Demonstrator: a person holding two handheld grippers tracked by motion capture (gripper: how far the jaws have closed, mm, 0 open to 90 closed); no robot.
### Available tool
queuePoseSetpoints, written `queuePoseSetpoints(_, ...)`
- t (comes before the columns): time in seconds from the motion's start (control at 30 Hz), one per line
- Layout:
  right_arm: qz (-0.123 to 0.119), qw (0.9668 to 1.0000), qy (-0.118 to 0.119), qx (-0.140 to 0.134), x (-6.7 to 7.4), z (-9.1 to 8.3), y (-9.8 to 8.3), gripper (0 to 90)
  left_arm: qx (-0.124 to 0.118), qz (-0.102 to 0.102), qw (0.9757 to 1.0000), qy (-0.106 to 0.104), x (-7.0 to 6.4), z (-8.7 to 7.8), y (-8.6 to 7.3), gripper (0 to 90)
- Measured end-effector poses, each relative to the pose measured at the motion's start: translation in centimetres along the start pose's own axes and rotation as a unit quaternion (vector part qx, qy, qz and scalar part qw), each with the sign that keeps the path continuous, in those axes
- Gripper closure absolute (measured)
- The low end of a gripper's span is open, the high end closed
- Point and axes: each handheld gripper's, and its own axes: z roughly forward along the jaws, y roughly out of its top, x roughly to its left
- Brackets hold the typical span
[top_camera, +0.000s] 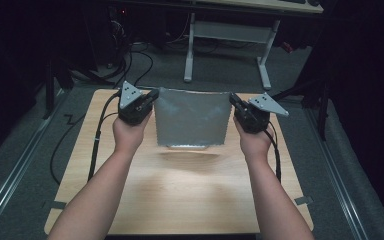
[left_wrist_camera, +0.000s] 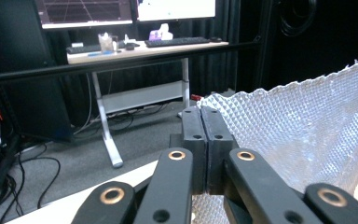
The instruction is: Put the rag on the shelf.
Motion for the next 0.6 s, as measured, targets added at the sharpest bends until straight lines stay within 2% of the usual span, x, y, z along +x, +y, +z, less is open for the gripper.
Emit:
queuePoseSetpoints(0.07, -0.003, 1.0000, -0.005, 0.006, -0.3, 1.2, 0.3, 90.0, 0.006, -0.004, 1.0000, 0.003, 0.5, 0.6, 0.0, 90.0)
queuePoseSetpoints(0.2, -0.008, 0.9998, -0.009, 0.012, -0.6, 2.6, 0.5, 89.9, 0.018, -0.010, 0.9998, 0.008, 1.3, 1.9, -0.1, 90.0)
queuePoseSetpoints(0.27, -0.010, 0.9996, -0.011, 0.025, -1.0, 3.8, 0.5, 89.9, 0.034, -0.015, 0.9993, 0.003, 1.9, 2.8, -0.4, 90.0)
queuePoseSetpoints(0.4, -0.012, 0.9990, -0.015, 0.041, -1.3, 5.1, 0.1, 89.9, 0.051, -0.015, 0.9986, 0.000, 2.4, 3.6, -1.0, 90.0)
queuePoseSetpoints(0.43, -0.012, 0.9985, -0.016, 0.051, -1.5, 5.7, -0.2, 89.9, 0.057, -0.017, 0.9982, -0.003, 2.5, 3.8, -1.2, 90.0)
queuePoseSetpoints(0.47, -0.011, 0.9981, -0.016, 0.058, -1.7, 6.1, -0.5, 89.9, 0.073, -0.026, 0.9969, -0.009, 2.9, 4.3, -1.8, 90.0)
queuePoseSetpoints(0.57, -0.009, 0.9968, -0.012, 0.079, -1.8, 6.9, -1.6, 89.9, 0.083, -0.035, 0.9958, -0.014, 3.1, 4.5, -2.6, 90.0)
queuePoseSetpoints(0.6, -0.007, 0.9963, -0.010, 0.085, -1.8, 7.1, -2.1, 89.9, 0.093, -0.041, 0.9946, -0.021, 3.3, 4.6, -3.4, 90.0)
